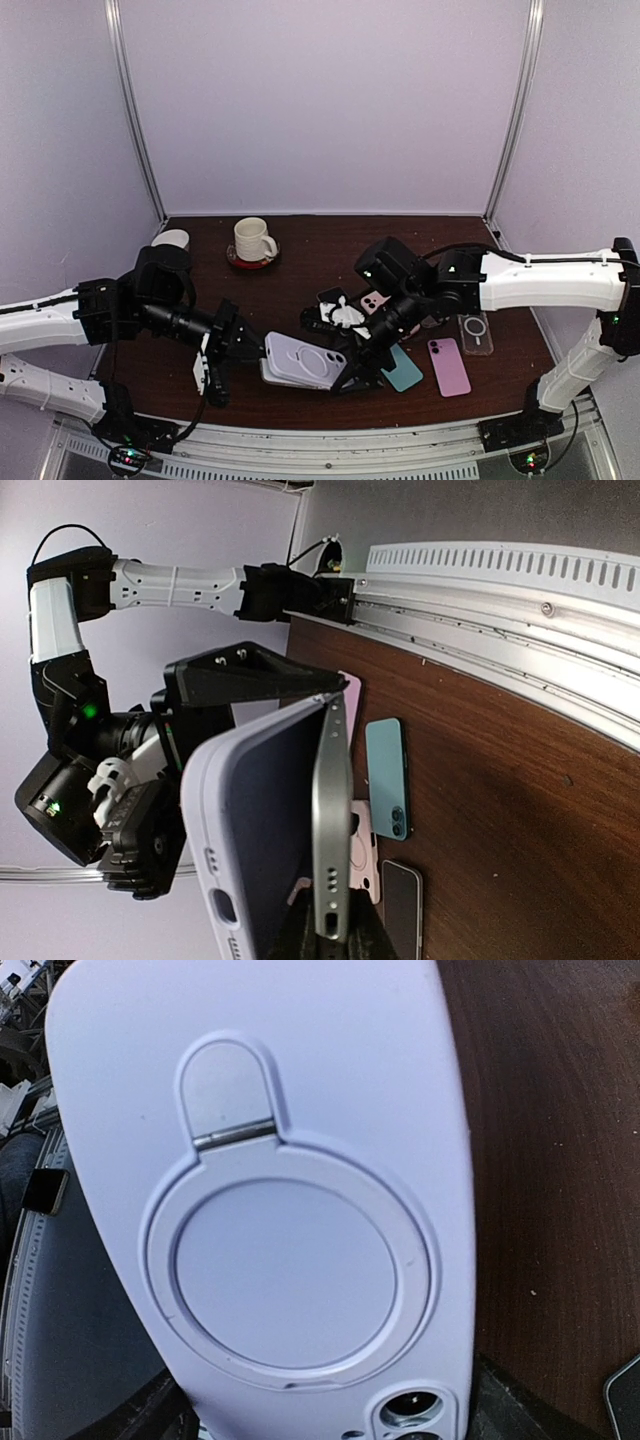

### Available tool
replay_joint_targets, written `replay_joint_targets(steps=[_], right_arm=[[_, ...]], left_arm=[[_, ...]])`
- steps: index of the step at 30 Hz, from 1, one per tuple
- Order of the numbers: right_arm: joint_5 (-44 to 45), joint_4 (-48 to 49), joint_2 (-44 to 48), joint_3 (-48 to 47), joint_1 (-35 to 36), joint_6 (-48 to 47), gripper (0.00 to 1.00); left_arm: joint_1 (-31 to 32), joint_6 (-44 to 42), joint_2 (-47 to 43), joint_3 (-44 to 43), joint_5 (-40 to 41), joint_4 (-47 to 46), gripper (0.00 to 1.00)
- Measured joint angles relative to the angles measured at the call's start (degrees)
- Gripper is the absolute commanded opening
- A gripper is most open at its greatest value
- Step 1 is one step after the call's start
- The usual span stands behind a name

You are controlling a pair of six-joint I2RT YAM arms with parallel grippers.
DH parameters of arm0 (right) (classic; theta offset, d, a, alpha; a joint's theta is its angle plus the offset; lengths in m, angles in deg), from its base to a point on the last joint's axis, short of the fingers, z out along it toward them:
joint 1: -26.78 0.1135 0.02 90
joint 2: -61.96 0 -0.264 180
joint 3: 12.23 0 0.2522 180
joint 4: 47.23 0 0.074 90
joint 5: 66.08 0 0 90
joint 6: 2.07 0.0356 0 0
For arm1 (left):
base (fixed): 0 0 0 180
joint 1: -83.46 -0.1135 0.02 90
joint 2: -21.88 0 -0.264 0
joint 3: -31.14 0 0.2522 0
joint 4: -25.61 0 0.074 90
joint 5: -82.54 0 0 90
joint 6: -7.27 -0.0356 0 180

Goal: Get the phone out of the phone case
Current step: Remove the phone case from the phone.

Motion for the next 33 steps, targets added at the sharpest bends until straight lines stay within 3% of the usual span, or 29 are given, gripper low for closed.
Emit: replay_joint_targets(steps=[3, 7, 25, 33], right_arm=[[-0.07, 0.13, 0.09, 0.17, -0.11, 0.17, 0.76], [-0.66, 0.2, 0.35, 0.5, -0.33, 0.09, 0.73], [0.0, 6.08, 6.88, 6.34, -1.25, 2.36, 0.73], [6.43, 11.02, 15.63, 14.4, -2.49, 8.5, 0.75]], left_arm=[[-0.02, 0.0, 0.0, 0.02, -0.22, 0.0, 0.0], [0.0, 0.0, -0.09, 0.07, -0.63, -0.02, 0.0], [0.02, 0.26, -1.16, 0.61, 0.7, -3.39, 0.0], [-1.81, 0.96, -3.89, 0.94, 3.48, -4.11, 0.0]])
